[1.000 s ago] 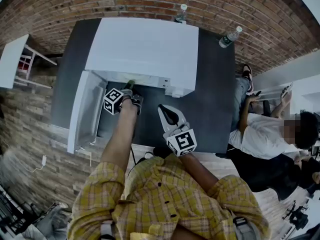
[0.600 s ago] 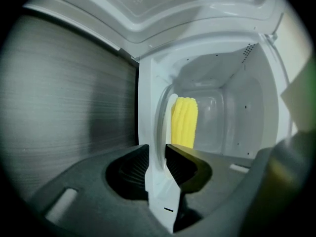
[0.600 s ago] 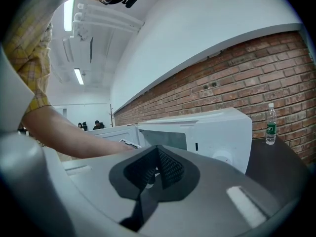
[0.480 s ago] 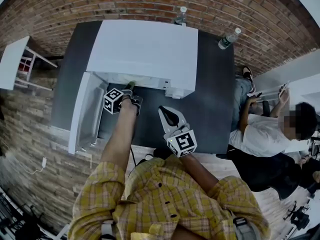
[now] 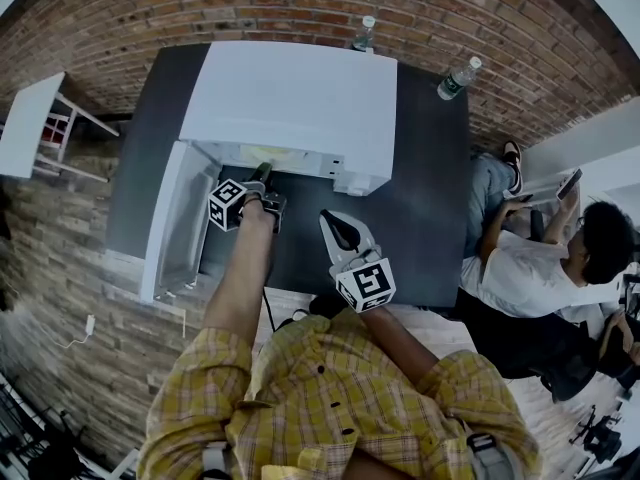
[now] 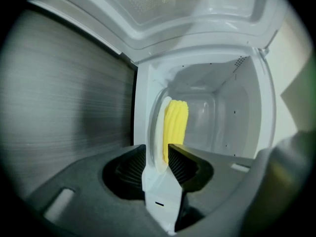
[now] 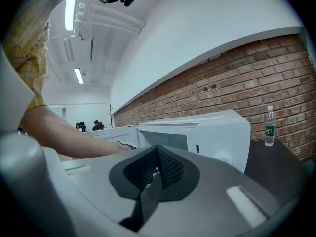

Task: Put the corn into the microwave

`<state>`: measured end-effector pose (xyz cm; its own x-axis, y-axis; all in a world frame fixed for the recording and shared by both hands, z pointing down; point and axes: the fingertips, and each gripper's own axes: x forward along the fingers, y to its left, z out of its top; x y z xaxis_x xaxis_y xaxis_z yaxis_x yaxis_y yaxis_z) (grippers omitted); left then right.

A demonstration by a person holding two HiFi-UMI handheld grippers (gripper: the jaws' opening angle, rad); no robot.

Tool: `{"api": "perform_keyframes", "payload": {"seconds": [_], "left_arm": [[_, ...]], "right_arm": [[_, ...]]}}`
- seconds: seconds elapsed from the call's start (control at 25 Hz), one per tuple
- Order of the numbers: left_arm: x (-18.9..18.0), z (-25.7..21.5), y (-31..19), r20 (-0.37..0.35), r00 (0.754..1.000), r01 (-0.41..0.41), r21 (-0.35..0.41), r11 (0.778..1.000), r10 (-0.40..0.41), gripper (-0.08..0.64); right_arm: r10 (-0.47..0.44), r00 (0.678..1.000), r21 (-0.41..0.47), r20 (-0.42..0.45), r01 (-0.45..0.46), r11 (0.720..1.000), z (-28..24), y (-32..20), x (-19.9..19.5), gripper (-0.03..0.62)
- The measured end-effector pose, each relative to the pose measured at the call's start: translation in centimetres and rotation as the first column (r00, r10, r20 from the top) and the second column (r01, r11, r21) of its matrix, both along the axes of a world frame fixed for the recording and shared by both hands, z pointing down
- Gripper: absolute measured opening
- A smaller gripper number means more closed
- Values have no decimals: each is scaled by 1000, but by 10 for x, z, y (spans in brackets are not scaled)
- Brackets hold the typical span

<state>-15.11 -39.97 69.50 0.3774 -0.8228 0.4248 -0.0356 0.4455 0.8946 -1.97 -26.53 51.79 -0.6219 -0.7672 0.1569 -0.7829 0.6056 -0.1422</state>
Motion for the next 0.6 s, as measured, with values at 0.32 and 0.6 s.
{"api": "perform_keyframes", "payload": {"seconds": [0.32,0.6], "left_arm": [[3,-34,28,-14,1000,-18,83,996,20,120],[10,-77,57,-35,997,-59,206,977,67,3]], "right_arm": [[34,999,8,-11,-33,999,-7,11,3,-3],[65,998,16,4,-65,998,-15,30,4,-3]]}}
